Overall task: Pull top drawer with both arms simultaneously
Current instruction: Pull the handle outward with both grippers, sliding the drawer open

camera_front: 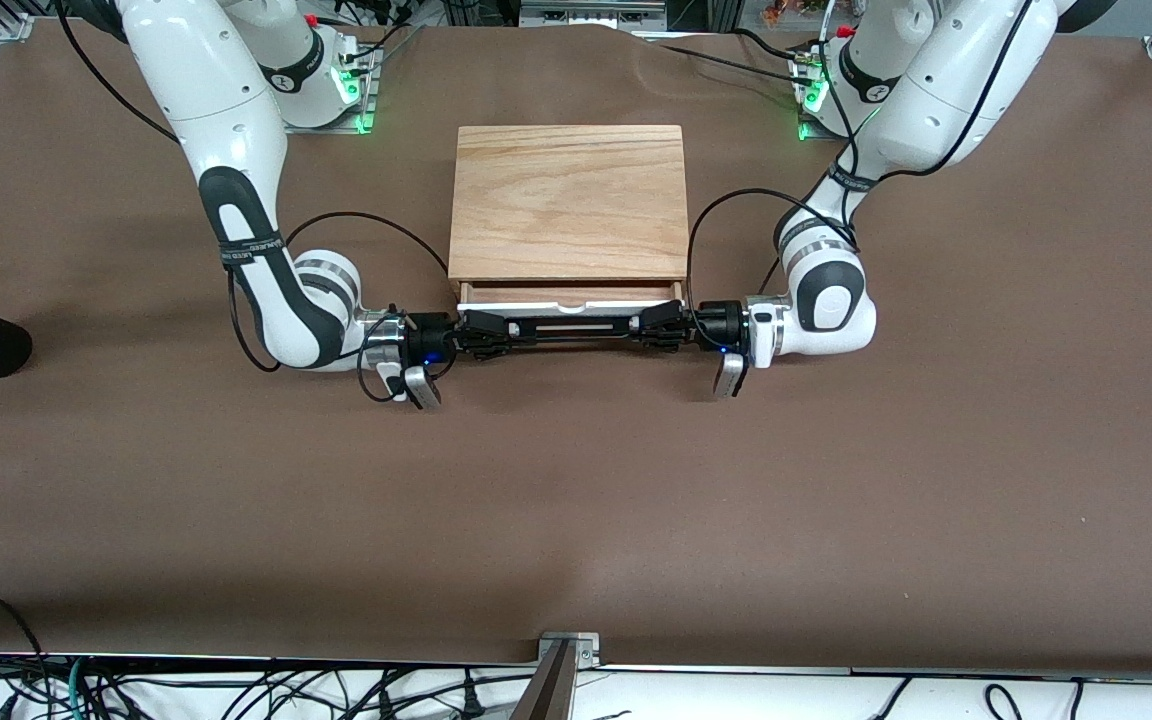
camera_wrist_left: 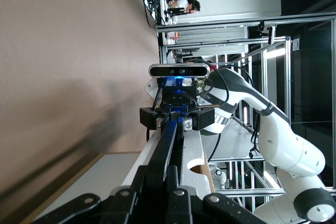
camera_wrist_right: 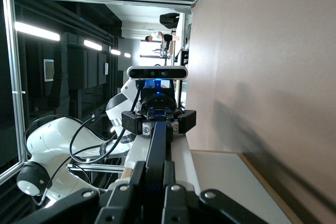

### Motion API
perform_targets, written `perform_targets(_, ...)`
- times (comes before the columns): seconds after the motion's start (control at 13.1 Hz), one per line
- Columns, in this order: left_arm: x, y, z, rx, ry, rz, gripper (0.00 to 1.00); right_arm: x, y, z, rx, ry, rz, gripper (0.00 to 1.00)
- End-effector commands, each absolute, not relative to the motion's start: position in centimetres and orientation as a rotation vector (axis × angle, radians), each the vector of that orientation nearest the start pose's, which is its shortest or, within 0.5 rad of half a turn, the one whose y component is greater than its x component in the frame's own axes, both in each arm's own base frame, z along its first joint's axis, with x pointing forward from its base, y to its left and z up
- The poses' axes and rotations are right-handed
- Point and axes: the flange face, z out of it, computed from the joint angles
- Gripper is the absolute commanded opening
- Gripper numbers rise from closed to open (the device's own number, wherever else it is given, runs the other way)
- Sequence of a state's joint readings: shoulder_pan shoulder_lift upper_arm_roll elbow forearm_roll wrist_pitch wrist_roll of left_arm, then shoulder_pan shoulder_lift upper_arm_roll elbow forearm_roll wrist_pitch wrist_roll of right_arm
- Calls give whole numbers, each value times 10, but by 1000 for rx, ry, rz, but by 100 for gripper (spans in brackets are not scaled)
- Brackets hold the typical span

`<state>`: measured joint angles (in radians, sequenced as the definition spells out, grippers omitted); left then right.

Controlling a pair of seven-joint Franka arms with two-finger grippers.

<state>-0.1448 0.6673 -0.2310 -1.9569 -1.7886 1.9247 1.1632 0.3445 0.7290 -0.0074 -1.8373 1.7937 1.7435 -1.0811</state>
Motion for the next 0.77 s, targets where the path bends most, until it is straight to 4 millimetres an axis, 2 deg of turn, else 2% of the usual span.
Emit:
perform_targets(0.0, 539, -262, 145, 1673, -2, 98, 0, 617, 261, 188, -1577, -50, -109, 0)
perform_targets(0.23, 552, -250, 142, 1685, 10, 113, 0, 633, 258, 201, -1576, -38, -99, 0)
perform_targets(0.46, 567, -247, 152, 1683, 20, 119, 0, 645, 255, 205, -1583, -37, -115, 0)
perform_targets(0.69, 573, -237, 146, 1702, 36, 99, 0, 648, 254, 203, -1586, -35, -120, 0)
